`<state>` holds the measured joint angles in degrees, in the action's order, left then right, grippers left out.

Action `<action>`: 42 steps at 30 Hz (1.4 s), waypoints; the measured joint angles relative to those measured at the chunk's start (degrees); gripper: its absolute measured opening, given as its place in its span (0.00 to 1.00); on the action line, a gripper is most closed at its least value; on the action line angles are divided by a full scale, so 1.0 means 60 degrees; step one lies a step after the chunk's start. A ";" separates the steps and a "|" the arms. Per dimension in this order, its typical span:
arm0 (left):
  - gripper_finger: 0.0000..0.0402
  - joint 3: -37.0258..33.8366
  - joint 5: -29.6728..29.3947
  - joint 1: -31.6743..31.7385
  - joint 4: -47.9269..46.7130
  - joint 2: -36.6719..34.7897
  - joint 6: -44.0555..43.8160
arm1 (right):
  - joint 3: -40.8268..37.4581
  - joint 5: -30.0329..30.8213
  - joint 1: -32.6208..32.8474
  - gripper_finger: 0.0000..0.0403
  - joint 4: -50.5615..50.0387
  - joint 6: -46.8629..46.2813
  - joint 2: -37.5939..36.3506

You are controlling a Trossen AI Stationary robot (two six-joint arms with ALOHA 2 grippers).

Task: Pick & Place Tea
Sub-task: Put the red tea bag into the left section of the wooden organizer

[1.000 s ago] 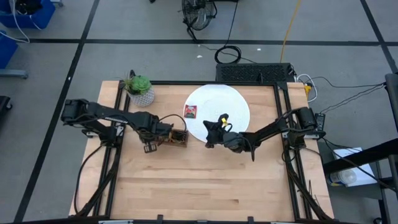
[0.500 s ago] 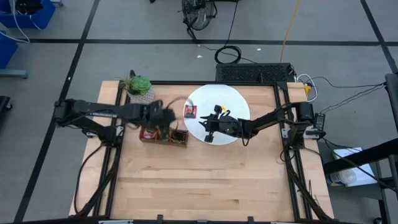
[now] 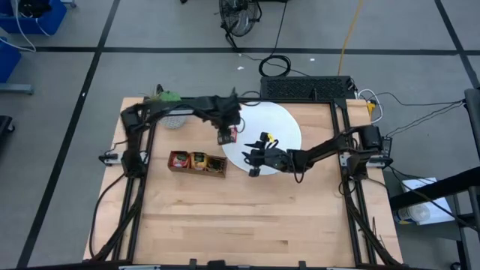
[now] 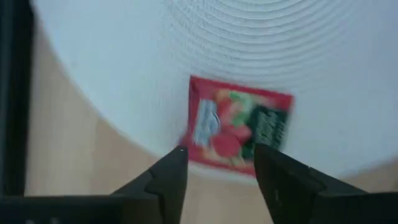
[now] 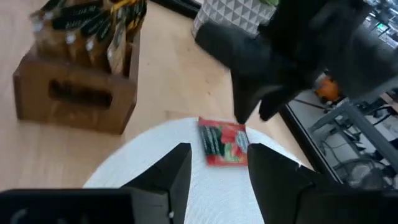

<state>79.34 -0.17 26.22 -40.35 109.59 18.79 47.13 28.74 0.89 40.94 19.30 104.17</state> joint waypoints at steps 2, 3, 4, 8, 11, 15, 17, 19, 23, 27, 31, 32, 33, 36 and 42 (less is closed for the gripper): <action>0.50 0.0427 0.0023 0.0056 -0.0127 0.0608 0.0406 | -0.0167 0.0204 0.0126 0.36 -0.0073 0.0010 -0.0176; 0.51 0.0620 0.0026 0.0071 -0.0148 0.0874 0.0637 | -0.0211 0.0213 0.0183 0.35 -0.0024 0.0006 -0.0252; 0.53 0.0761 0.0025 0.0070 -0.0142 0.1067 0.0917 | -0.0267 0.0208 0.0232 0.35 0.0039 -0.0002 -0.0316; 0.57 0.1086 -0.0012 0.0083 0.0026 0.1523 0.1812 | -0.0601 0.0203 0.0388 0.35 0.0011 -0.0049 -0.0594; 0.58 0.1102 0.0080 0.0143 0.0155 0.1737 0.2135 | -0.0864 0.0208 0.0444 0.35 0.0164 -0.0094 -0.0761; 0.57 0.1102 0.0247 0.0272 0.0159 0.1881 0.2102 | -0.1066 0.0204 0.0451 0.35 0.0115 -0.0302 -0.0883; 0.55 0.1102 0.0507 0.0314 0.0138 0.1882 0.1995 | -0.1119 0.0206 0.0451 0.35 0.0151 -0.0336 -0.0883; 0.53 0.1102 0.0720 0.0384 0.0123 0.1886 0.1848 | -0.1136 0.0199 0.0462 0.35 0.0124 -0.0342 -0.0883; 0.48 0.1102 0.0895 0.0471 0.0064 0.1886 0.1740 | -0.1136 0.0199 0.0520 0.35 0.0089 -0.0381 -0.0883; 0.38 0.1102 0.1144 0.0605 -0.0030 0.1886 0.1731 | -0.1136 0.0187 0.0560 0.35 0.0192 -0.0336 -0.0883; 0.20 0.1102 0.1324 0.0737 -0.0078 0.1886 0.1823 | -0.1136 0.0191 0.0560 0.35 0.0186 -0.0329 -0.0883; 0.14 0.1102 0.1320 0.0762 -0.0070 0.1886 0.1948 | -0.1136 0.0188 0.0560 0.35 0.0183 -0.0341 -0.0883; 0.08 0.1104 0.1327 0.0776 -0.0030 0.1886 0.2085 | -0.1136 0.0188 0.0560 0.35 0.0173 -0.0362 -0.0883; 0.03 0.1106 0.1243 0.0788 0.0041 0.1872 0.2226 | -0.1136 0.0188 0.0560 0.35 0.0132 -0.0485 -0.0883; 0.01 0.1076 -0.1544 0.0168 -0.0300 0.1240 0.2632 | -0.1136 0.0196 0.0560 0.35 0.0106 -0.0867 -0.0883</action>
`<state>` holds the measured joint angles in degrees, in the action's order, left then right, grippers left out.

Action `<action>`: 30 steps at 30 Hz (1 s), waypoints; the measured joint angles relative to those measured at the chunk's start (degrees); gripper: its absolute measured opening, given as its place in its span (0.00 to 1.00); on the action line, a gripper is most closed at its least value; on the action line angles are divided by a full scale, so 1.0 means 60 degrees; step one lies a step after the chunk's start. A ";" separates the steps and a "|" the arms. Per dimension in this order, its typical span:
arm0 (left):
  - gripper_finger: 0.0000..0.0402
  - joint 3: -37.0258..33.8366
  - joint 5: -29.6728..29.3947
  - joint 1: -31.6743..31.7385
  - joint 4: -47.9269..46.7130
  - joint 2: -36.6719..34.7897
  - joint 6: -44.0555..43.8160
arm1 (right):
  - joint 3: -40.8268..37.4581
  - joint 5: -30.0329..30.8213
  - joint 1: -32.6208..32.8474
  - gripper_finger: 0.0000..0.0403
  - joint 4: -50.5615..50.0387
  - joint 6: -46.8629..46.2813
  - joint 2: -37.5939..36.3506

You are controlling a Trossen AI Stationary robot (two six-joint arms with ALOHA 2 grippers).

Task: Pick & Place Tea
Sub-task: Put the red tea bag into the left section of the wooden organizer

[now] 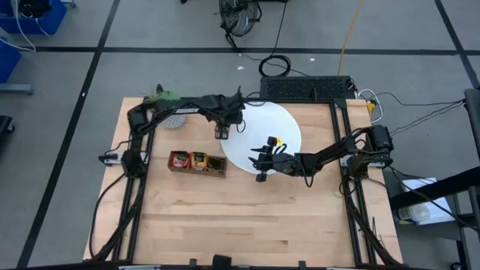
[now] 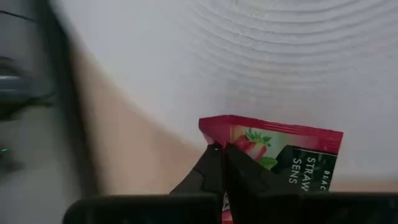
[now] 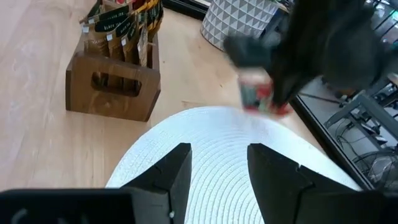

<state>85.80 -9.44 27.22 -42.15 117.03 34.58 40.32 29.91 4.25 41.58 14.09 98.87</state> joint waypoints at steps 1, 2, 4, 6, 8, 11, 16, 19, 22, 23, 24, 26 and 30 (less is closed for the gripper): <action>0.01 0.0004 -0.0475 -0.0212 -0.0197 -0.0268 0.0006 | 0.0000 0.0004 0.0000 0.35 -0.0045 -0.0056 0.0000; 0.01 0.0010 -0.0839 -0.0449 -0.0429 -0.0552 -0.0055 | 0.0000 0.0007 0.0000 0.35 -0.0096 -0.0114 0.0000; 0.01 0.0015 -0.1330 -0.0988 -0.1051 -0.1151 -0.0400 | 0.0000 0.0011 0.0000 0.35 -0.0148 -0.0238 0.0000; 0.01 0.0007 -0.1951 -0.1634 -0.1633 -0.1775 -0.0905 | -0.0018 0.0011 0.0000 0.35 -0.0102 -0.0241 0.0000; 0.01 0.0004 -0.2925 -0.2420 -0.2162 -0.2521 -0.1538 | -0.0063 0.0011 0.0000 0.35 -0.0113 -0.0279 0.0000; 0.01 -0.0361 -0.4707 -0.3710 -0.2692 -0.3654 -0.2950 | -0.0180 0.0011 0.0000 0.35 -0.0049 -0.0479 0.0000; 0.01 -0.2458 -0.8302 -0.6169 -0.2748 -0.5407 -0.5926 | -0.0439 0.0011 0.0000 0.35 0.0417 -0.0518 0.0004; 0.01 -0.4104 -0.9508 -0.7690 -0.2720 -0.6071 -0.7876 | -0.0535 0.0011 0.0000 0.35 0.0728 -0.0600 0.0004; 0.01 -0.5362 -0.9856 -0.8787 -0.2678 -0.6180 -1.0244 | -0.0535 0.0006 0.0000 0.35 0.0988 -0.0626 0.0007; 0.01 -0.5700 -0.9832 -0.9062 -0.2699 -0.6168 -1.0941 | -0.0535 0.0003 0.0000 0.35 0.1116 -0.0665 0.0007; 0.01 -0.5952 -0.9704 -0.9280 -0.2723 -0.6104 -1.1500 | -0.0535 -0.0001 0.0000 0.35 0.1208 -0.0683 0.0007; 0.01 -0.6308 -0.9391 -0.9489 -0.2858 -0.5828 -1.2341 | -0.0535 -0.0007 0.0000 0.35 0.1336 -0.0711 0.0007; 0.01 -0.6442 -0.8601 -0.9678 -0.4306 -0.5432 -1.3576 | -0.0535 -0.0012 0.0018 0.35 0.1543 -0.0780 0.0007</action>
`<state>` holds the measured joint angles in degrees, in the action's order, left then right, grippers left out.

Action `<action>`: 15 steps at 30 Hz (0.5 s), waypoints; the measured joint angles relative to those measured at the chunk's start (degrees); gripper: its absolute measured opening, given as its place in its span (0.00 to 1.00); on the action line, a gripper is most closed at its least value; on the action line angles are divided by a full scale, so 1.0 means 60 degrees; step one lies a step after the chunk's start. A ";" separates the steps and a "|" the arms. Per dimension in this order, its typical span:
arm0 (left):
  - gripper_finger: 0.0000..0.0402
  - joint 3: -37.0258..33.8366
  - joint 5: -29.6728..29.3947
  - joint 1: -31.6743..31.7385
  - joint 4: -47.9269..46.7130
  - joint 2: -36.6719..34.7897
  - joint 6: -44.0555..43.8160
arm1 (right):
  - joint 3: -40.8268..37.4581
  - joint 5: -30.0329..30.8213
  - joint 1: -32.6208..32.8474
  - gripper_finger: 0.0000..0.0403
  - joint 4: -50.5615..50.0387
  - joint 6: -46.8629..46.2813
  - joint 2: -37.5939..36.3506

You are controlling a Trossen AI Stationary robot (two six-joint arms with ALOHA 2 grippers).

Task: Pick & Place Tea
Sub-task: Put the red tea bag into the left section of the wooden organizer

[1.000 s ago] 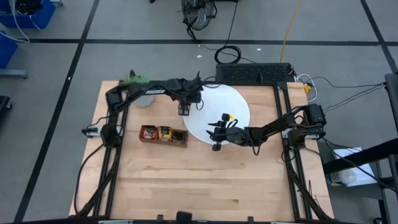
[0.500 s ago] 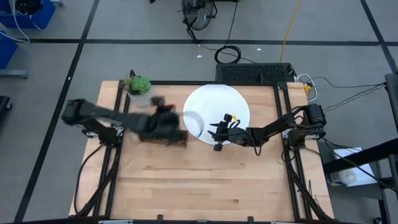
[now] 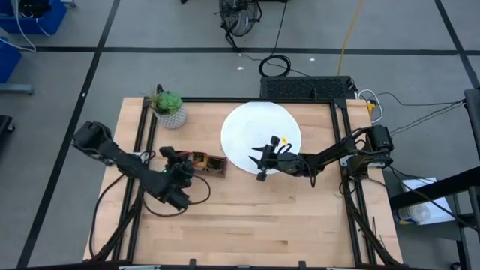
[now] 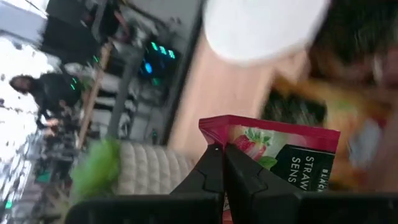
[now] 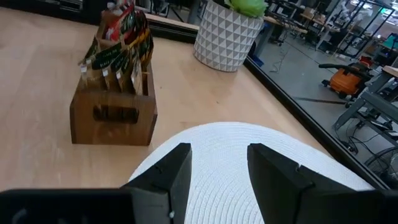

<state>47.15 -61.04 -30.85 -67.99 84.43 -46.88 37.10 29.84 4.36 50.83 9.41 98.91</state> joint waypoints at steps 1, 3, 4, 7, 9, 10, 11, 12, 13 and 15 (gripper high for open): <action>0.01 -0.0004 0.0297 -0.0034 -0.0309 0.0103 -0.0240 | 0.0000 0.0000 0.0024 0.35 0.0020 0.0000 0.0000; 0.01 -0.0005 0.0660 -0.0138 -0.0806 0.0217 -0.0827 | 0.0000 -0.0003 0.0069 0.35 0.0154 0.0010 0.0000; 0.00 -0.0002 0.0735 -0.0207 -0.1055 0.0254 -0.1131 | 0.0000 -0.0003 0.0091 0.35 0.0206 0.0012 0.0000; 0.00 -0.0002 0.1153 -0.0523 -0.1331 0.0319 -0.1887 | 0.0000 0.0001 0.0106 0.35 0.0214 0.0055 0.0000; 0.00 -0.0018 0.1246 -0.0666 -0.1487 0.0305 -0.2199 | 0.0000 0.0005 0.0106 0.35 0.0217 0.0052 0.0000; 0.00 -0.0071 0.1282 -0.0722 -0.1488 0.0305 -0.2339 | 0.0000 0.0008 0.0106 0.35 0.0208 0.0055 0.0000; 0.00 -0.0128 0.1283 -0.0768 -0.1496 0.0308 -0.2479 | 0.0000 0.0008 0.0106 0.35 0.0199 0.0062 0.0000; 0.00 -0.0203 0.1324 -0.0796 -0.1584 0.0308 -0.2622 | 0.0000 0.0008 0.0106 0.35 0.0203 0.0066 0.0000; 0.00 -0.0298 0.1421 -0.0808 -0.1683 0.0308 -0.2739 | 0.0000 0.0008 0.0106 0.35 0.0207 0.0069 0.0000; 0.00 -0.0546 0.1652 -0.0757 -0.1672 0.0308 -0.2843 | 0.0000 0.0008 0.0106 0.35 0.0203 0.0072 0.0000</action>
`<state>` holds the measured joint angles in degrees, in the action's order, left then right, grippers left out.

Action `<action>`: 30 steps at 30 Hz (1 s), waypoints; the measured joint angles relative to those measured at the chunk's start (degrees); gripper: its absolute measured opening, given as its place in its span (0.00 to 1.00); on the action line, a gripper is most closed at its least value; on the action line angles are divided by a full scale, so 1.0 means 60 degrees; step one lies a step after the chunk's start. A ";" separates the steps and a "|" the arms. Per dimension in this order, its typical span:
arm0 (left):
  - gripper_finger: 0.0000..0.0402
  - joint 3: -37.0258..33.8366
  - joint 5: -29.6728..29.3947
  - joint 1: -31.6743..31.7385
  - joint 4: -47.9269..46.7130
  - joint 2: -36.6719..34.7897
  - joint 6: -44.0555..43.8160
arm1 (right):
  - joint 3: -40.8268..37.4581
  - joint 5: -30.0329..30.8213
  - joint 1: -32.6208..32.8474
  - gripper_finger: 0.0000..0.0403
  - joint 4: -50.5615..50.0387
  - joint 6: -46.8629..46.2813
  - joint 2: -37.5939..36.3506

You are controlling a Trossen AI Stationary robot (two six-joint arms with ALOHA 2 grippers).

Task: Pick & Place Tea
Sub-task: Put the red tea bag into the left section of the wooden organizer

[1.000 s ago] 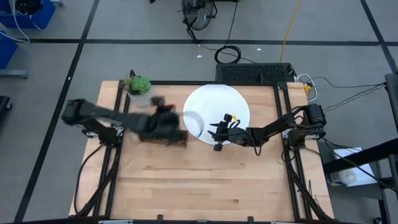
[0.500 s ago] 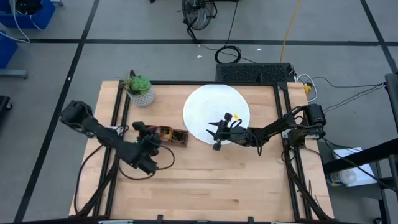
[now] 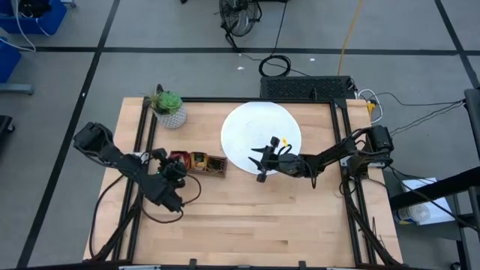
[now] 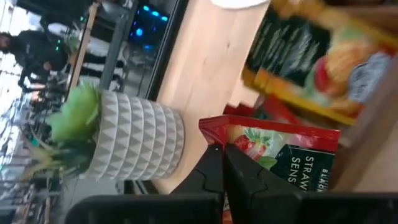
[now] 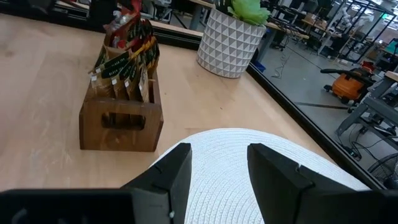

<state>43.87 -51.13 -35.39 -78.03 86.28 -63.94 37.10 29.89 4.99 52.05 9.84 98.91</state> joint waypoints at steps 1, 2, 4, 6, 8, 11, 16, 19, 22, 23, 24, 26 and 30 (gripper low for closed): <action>0.00 -0.0129 0.0021 0.0031 0.0055 0.0000 -0.0073 | 0.0000 -0.0004 0.0000 0.35 0.0000 0.0000 0.0000; 0.01 -0.0260 0.0021 0.0065 0.0082 0.0000 -0.0215 | 0.0000 -0.0004 0.0000 0.35 0.0000 0.0000 0.0000; 0.01 -0.0548 0.0021 0.0111 0.0291 0.0000 -0.0371 | 0.0000 -0.0005 0.0000 0.35 -0.0002 0.0000 0.0000; 0.02 -0.0777 0.0021 0.0150 0.0649 0.0000 -0.0378 | 0.0000 -0.0007 0.0000 0.35 0.0000 0.0000 0.0000; 0.02 -0.0918 0.0020 0.0239 0.1028 0.0000 -0.0296 | 0.0000 -0.0007 0.0000 0.35 0.0000 0.0004 0.0000; 0.02 -0.1053 0.0105 0.0371 0.1347 0.0000 -0.0123 | 0.0000 -0.0007 0.0000 0.35 0.0000 0.0004 0.0000; 0.03 -0.1084 0.0526 0.0667 0.1361 0.0000 -0.0345 | 0.0000 -0.0010 0.0000 0.35 0.0000 0.0004 0.0000; 0.04 -0.1084 0.0557 0.0770 0.1364 0.0000 -0.0524 | 0.0000 -0.0011 0.0000 0.35 0.0000 0.0004 0.0000; 0.07 -0.1032 0.0560 0.0870 0.1283 -0.0004 -0.0599 | 0.0000 -0.0015 0.0000 0.35 0.0000 0.0004 0.0000; 0.09 -0.0972 0.0560 0.0880 0.1236 -0.0003 -0.0579 | 0.0000 -0.0015 0.0000 0.35 0.0000 0.0004 0.0000; 0.11 -0.0905 0.0557 0.0897 0.1195 -0.0004 -0.0517 | 0.0000 -0.0015 0.0000 0.35 0.0000 0.0004 0.0000; 0.15 -0.0770 0.0545 0.0906 0.1190 -0.0004 -0.0334 | 0.0000 -0.0015 0.0000 0.35 0.0000 0.0004 0.0000; 0.23 -0.0539 0.0499 0.0906 0.1018 -0.0004 0.0001 | 0.0000 -0.0016 0.0000 0.35 0.0000 0.0004 0.0000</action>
<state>40.64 -48.13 -29.95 -71.92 86.26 -63.93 37.10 29.79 4.99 52.05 9.87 98.91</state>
